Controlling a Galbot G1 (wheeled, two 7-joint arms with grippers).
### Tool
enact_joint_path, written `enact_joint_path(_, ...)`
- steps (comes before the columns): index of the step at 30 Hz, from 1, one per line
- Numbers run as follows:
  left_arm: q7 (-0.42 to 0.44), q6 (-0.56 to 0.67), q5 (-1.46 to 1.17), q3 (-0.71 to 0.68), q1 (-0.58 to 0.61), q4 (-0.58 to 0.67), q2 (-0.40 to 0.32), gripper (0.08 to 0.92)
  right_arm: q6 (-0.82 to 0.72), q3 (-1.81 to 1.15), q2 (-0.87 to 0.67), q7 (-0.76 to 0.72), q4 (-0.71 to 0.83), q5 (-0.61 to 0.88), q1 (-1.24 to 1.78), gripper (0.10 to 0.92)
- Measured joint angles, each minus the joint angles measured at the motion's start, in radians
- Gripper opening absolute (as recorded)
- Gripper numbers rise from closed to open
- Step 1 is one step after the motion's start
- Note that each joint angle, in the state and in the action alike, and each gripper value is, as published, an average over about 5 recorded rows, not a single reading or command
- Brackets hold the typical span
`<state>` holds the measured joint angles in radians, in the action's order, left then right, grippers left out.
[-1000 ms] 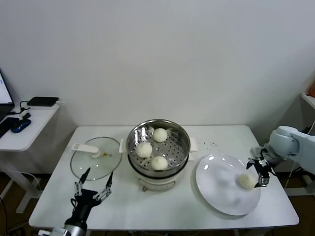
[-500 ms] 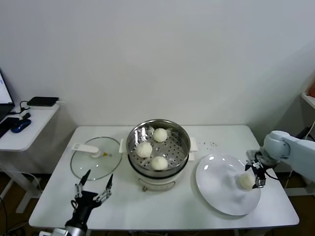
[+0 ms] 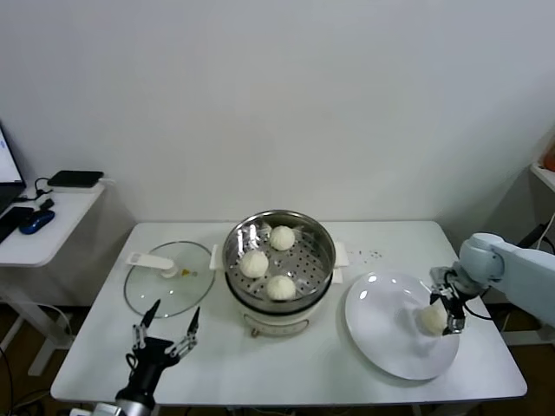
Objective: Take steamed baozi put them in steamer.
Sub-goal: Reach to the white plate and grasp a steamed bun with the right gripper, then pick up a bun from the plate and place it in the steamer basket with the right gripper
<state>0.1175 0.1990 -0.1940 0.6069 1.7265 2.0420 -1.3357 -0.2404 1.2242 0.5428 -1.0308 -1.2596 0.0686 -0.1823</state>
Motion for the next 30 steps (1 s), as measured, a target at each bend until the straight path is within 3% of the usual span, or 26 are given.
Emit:
enact_joint_path(6, -0.001, -0.002, 0.002, -0.002, -0.002, 0.000, -0.002, 0.823, 0.000, -0.003, 0.002, -0.002, 0.003, 0.004, 0.001, 0.652)
enact_joint_path(9, -0.002, -0.002, 0.002, -0.001, -0.001, 0.000, -0.003, 0.823, 0.000, -0.003, 0.002, -0.002, 0.005, 0.008, 0.000, 0.624)
enact_joint_path(30, -0.003, 0.001, -0.001, 0.001, 0.003, 0.006, -0.006, 0.823, -0.009, 0.139, 0.018, -0.017, -0.043, 0.129, -0.208, 0.619)
